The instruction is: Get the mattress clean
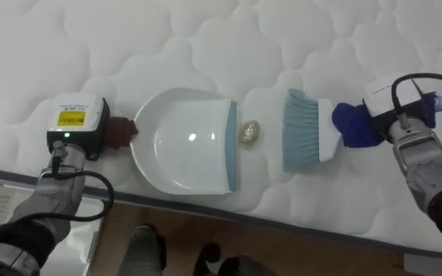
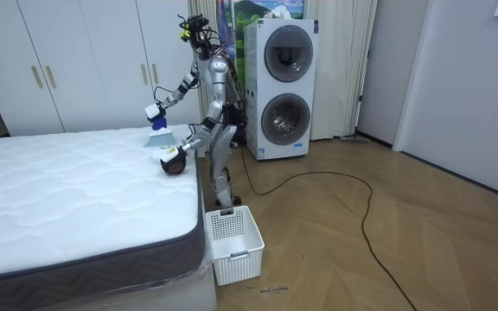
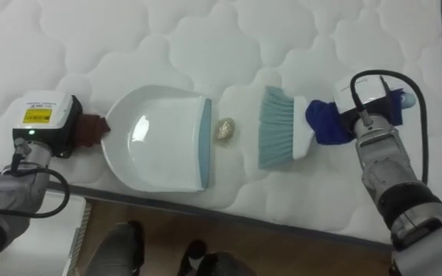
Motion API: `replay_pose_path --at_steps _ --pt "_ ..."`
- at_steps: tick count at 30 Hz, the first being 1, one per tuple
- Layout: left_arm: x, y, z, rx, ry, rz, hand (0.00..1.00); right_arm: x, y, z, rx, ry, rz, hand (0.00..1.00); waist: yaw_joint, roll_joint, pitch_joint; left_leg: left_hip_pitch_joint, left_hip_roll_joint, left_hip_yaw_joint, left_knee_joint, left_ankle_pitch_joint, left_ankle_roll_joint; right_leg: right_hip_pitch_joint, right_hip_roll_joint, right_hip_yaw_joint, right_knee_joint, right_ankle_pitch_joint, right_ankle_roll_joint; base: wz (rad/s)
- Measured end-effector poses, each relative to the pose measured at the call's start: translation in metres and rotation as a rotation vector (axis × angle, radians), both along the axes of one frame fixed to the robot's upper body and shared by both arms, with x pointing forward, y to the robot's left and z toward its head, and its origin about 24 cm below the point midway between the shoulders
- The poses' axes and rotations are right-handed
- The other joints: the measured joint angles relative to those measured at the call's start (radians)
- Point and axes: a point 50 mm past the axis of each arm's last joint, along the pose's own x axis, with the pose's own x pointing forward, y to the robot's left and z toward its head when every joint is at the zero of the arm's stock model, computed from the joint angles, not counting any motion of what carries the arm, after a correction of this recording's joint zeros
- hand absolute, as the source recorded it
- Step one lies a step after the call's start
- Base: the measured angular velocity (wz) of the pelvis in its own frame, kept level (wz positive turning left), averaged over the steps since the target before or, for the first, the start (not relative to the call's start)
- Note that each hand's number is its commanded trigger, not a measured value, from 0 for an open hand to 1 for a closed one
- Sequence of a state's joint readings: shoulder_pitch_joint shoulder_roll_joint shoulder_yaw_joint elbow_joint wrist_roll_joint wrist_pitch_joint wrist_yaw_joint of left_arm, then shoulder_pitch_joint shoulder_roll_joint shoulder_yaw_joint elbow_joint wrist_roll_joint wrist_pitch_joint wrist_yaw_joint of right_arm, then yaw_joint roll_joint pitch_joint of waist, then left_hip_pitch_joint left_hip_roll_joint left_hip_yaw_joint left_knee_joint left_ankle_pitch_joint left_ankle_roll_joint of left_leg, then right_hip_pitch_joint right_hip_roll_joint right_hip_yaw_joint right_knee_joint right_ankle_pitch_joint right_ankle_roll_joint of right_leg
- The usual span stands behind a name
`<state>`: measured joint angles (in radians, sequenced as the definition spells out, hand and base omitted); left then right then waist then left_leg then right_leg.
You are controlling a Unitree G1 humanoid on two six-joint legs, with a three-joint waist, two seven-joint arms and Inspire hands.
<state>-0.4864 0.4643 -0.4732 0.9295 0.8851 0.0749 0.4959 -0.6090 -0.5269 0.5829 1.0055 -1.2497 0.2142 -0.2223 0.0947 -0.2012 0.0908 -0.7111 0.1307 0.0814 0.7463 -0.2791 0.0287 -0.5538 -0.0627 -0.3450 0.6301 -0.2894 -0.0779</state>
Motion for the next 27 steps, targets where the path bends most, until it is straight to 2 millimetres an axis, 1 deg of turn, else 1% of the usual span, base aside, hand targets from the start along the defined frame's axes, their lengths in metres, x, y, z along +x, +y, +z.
replay_pose_path --at_steps 2,4,5,6,8,10,11,13,15,16,19,24,27 --pt "-0.001 0.000 -0.001 0.001 0.007 0.003 1.00 -0.001 0.000 -0.002 0.001 0.018 -0.008 1.00 0.002 0.004 0.0017 0.013 -0.003 0.000 -0.013 0.002 -0.004 0.011 0.000 0.000 -0.009 0.002 0.000 0.00" --pt "-0.001 -0.001 -0.004 -0.004 0.014 0.005 1.00 -0.003 0.000 -0.005 0.006 0.036 -0.021 1.00 0.008 0.013 0.0009 0.022 -0.004 0.000 -0.019 0.003 -0.005 0.018 -0.001 -0.002 -0.011 0.002 0.000 0.00" --pt "-0.002 -0.002 -0.005 -0.009 0.018 0.004 1.00 -0.003 -0.001 -0.006 0.001 0.043 -0.026 1.00 0.011 0.024 0.0024 0.026 -0.005 0.000 -0.022 0.004 -0.007 0.021 -0.001 -0.005 -0.009 0.002 0.000 0.00" --pt "-0.002 -0.003 -0.006 -0.013 0.021 0.006 1.00 -0.004 -0.001 -0.007 0.003 0.049 -0.033 1.00 0.011 0.029 0.0019 0.027 -0.005 0.000 -0.023 0.004 -0.007 0.023 -0.001 -0.006 -0.008 0.002 0.000 0.03" --pt "-0.004 -0.004 -0.010 -0.040 0.038 0.025 1.00 -0.007 -0.004 -0.011 0.001 0.074 -0.061 1.00 0.011 0.053 0.0008 0.031 -0.005 -0.002 -0.024 0.005 -0.008 0.029 -0.005 -0.022 -0.008 0.002 0.000 0.00" --pt "-0.003 -0.004 -0.011 -0.044 0.046 0.026 1.00 -0.011 -0.006 -0.014 0.003 0.090 -0.077 1.00 0.009 0.064 0.0001 0.031 -0.011 -0.003 -0.029 0.006 -0.010 0.029 -0.006 -0.024 -0.010 0.002 0.000 0.02" --pt "-0.003 -0.004 -0.011 -0.045 0.053 0.027 1.00 -0.013 -0.006 -0.017 0.008 0.103 -0.086 1.00 0.007 0.065 -0.0002 0.032 -0.019 -0.004 -0.037 0.010 -0.014 0.028 -0.008 -0.023 -0.011 0.001 -0.001 0.05" --pt "-0.003 -0.004 -0.011 -0.047 0.057 0.028 1.00 -0.016 -0.008 -0.021 0.031 0.119 -0.106 1.00 0.007 0.070 0.0001 0.032 -0.019 -0.003 -0.039 0.010 -0.015 0.028 -0.007 -0.022 -0.013 0.001 -0.002 0.02" --pt "-0.003 -0.006 -0.012 -0.048 0.060 0.031 1.00 -0.018 -0.009 -0.024 0.042 0.123 -0.119 1.00 0.007 0.076 -0.0008 0.033 -0.019 -0.002 -0.041 0.011 -0.015 0.029 -0.006 -0.022 -0.018 0.001 -0.002 0.00" --pt "-0.003 -0.007 -0.013 -0.051 0.064 0.031 1.00 -0.021 -0.010 -0.026 0.048 0.126 -0.132 1.00 0.007 0.081 -0.0025 0.034 -0.020 -0.002 -0.043 0.011 -0.015 0.030 -0.006 -0.022 -0.022 0.001 -0.002 0.00" --pt "-0.004 -0.008 -0.015 -0.052 0.073 0.034 1.00 -0.023 -0.011 -0.029 0.050 0.129 -0.143 1.00 0.007 0.092 -0.0026 0.034 -0.021 -0.003 -0.045 0.011 -0.015 0.030 -0.006 -0.023 -0.023 0.001 -0.002 0.00" --pt "-0.005 -0.007 -0.016 -0.045 0.081 0.043 1.00 -0.023 -0.010 -0.029 0.052 0.122 -0.146 1.00 0.004 0.097 -0.0040 0.037 -0.024 -0.002 -0.059 0.015 -0.021 0.028 -0.007 -0.023 -0.025 0.000 -0.002 0.00" --pt "-0.005 -0.005 -0.017 -0.037 0.093 0.059 1.00 -0.022 -0.006 -0.029 0.045 0.117 -0.134 1.00 -0.004 0.099 -0.0053 0.042 -0.024 0.001 -0.065 0.018 -0.022 0.029 -0.007 -0.019 -0.025 0.000 -0.003 -0.01"
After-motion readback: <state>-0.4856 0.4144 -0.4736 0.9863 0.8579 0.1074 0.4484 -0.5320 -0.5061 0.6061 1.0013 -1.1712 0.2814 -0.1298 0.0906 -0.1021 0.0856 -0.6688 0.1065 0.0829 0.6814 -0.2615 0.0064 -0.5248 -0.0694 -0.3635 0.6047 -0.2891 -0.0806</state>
